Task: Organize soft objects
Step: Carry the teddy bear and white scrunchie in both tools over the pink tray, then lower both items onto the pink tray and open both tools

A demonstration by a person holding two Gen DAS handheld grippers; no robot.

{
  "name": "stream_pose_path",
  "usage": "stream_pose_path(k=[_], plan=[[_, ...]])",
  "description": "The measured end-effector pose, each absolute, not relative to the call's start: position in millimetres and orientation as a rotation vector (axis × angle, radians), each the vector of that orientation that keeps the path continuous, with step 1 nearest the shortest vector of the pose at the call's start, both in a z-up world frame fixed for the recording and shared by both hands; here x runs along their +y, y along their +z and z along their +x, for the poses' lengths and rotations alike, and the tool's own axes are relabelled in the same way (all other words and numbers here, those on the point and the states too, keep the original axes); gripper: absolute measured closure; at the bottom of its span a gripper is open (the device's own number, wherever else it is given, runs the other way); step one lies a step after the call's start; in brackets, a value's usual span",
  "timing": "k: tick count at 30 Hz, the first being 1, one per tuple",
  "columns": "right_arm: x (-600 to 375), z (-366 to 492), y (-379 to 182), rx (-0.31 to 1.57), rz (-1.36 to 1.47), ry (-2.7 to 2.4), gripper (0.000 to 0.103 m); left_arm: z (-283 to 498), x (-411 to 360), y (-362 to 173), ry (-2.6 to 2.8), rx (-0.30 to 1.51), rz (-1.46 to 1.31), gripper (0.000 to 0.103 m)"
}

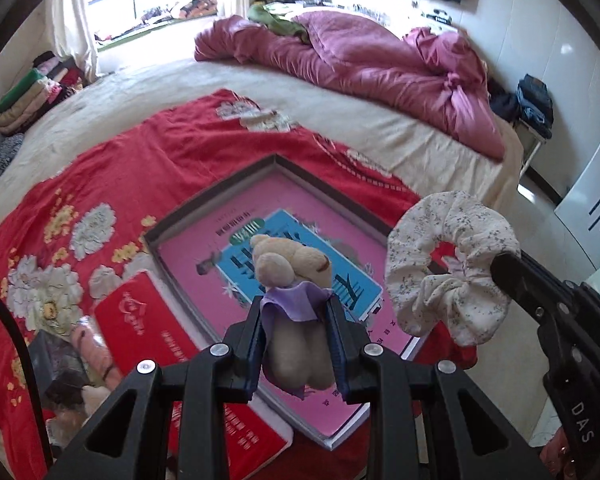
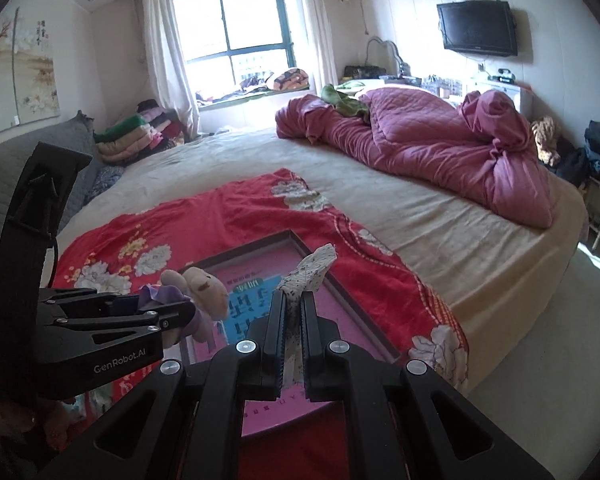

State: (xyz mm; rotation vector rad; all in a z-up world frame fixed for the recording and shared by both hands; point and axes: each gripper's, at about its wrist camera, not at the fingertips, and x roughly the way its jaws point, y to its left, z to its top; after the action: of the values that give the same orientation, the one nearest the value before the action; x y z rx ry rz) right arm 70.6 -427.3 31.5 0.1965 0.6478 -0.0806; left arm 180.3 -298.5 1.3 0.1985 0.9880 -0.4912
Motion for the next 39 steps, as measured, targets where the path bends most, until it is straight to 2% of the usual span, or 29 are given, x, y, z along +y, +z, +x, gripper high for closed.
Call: stream_pose_path(k=[11, 21, 24, 26, 31, 35, 39], plan=[[-452.9, 111.7, -45.9, 0.789, 0.311, -0.086, 0.097, 198.4, -320.2, -53.7, -0.511, 1.113, 0.246, 0.074], [-448.4, 117.0, -65.2, 0.834, 0.226, -0.143, 0.092, 197.6, -330.1, -64.2, -0.509, 1.118, 0.285, 0.071], [-449.0, 115.7, -67.0, 0.84, 0.216, -0.148, 0.08, 199.1, -328.2, -66.4, -0.508, 1.13, 0.271, 0.071], [-450.5, 114.0, -66.7, 0.843, 0.223, -0.156, 0.068, 199.1, -328.8, -68.7, -0.507, 1.136, 0.292, 0.07], [-453.4, 108.7, -60.2, 0.828, 0.227, -0.165, 0.066, 198.6, -326.2, -67.1, -0.498, 1.126, 0.298, 0.067], [-453.4, 103.1, -53.8, 0.817, 0.225, -0.173, 0.055, 198.8, -321.1, -63.8, -0.5, 1.126, 0.271, 0.056], [-454.5, 96.1, -45.6, 0.811, 0.222, -0.189, 0.055, 196.3, -319.5, -61.8, -0.501, 1.126, 0.277, 0.054]])
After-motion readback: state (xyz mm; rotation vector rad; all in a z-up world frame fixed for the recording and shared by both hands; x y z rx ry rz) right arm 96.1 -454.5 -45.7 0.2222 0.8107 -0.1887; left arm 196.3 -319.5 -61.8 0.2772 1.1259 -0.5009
